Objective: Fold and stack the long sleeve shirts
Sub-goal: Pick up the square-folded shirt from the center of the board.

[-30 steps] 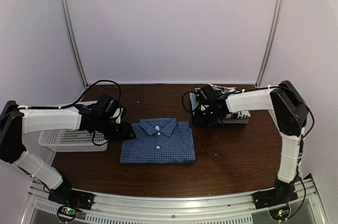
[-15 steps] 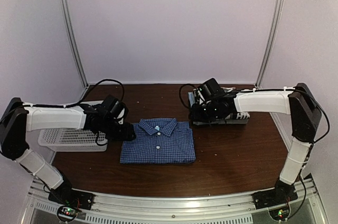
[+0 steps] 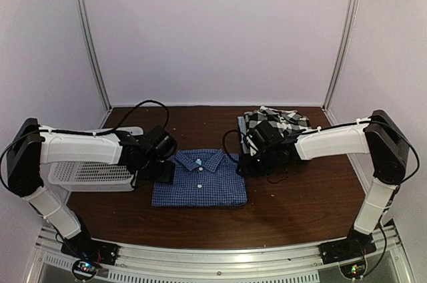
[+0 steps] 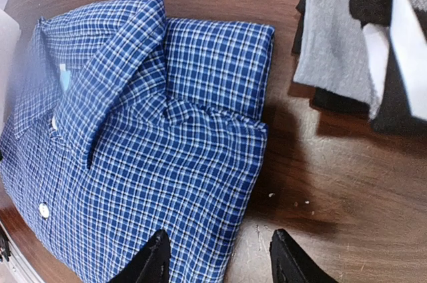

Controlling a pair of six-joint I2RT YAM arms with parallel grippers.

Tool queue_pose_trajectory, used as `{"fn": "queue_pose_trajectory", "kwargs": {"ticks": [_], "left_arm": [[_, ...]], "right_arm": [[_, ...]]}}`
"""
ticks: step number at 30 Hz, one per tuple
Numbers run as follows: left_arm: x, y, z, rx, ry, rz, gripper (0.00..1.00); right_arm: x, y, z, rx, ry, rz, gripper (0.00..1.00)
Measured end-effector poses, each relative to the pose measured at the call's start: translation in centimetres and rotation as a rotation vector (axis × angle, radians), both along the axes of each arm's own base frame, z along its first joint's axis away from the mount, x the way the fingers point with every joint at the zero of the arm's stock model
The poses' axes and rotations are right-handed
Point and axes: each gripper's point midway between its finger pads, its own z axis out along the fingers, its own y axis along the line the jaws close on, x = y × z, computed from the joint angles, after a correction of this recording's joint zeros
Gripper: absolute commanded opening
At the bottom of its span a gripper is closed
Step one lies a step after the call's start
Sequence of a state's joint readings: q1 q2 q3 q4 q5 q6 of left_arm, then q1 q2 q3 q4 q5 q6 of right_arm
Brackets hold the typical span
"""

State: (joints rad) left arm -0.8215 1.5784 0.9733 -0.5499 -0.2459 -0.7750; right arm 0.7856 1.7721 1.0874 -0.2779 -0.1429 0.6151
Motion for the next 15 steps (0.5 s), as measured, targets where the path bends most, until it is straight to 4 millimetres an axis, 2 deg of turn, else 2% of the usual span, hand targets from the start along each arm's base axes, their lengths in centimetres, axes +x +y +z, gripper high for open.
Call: {"fn": "queue_pose_trajectory", "kwargs": {"ticks": [6,15], "left_arm": [[-0.1,0.8,-0.8,0.014,0.005,0.039,0.65],[-0.5,2.0,-4.3,0.041,0.063,0.071,0.68]], "right_arm": [[-0.8,0.6,-0.4,0.016,0.008,0.015,0.53],[-1.2,0.8,-1.1,0.022,0.011,0.018,0.52]]}}
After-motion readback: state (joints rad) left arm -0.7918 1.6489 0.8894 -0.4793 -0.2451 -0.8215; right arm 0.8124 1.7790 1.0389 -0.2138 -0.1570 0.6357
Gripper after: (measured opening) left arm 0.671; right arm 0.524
